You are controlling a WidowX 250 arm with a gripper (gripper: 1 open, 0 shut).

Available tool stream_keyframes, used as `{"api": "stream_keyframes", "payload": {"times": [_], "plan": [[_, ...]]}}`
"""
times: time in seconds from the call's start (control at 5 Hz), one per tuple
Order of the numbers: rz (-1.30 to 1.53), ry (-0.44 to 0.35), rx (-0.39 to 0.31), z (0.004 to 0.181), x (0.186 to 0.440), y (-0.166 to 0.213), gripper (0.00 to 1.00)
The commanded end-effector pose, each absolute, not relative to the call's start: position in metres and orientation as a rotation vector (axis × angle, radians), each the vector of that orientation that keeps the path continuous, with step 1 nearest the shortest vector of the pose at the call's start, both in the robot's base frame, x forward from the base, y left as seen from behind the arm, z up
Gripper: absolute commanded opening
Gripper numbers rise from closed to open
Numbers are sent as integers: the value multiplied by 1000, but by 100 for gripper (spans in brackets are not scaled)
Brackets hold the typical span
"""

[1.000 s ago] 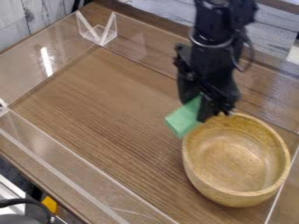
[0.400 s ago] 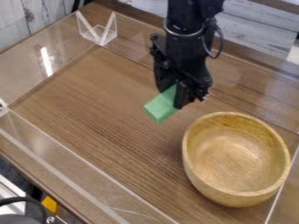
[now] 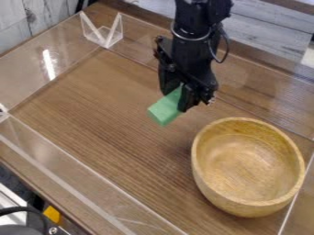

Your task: Remove the green block from inside the brown bowl and put it on the table

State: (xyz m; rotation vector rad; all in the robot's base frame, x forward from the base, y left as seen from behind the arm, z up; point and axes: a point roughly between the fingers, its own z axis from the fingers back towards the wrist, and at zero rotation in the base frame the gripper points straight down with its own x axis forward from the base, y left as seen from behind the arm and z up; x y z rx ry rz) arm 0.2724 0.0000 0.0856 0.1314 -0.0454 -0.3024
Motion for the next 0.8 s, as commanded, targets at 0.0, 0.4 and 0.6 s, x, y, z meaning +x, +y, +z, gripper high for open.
{"api": "stream_keyframes", "payload": {"times": [0.0,0.4,0.6], "plan": [[-265,-99,143,96,285,4,0],[-232,-94,140,92,289,7,0],[-216,-91,138,91,291,8,0]]}}
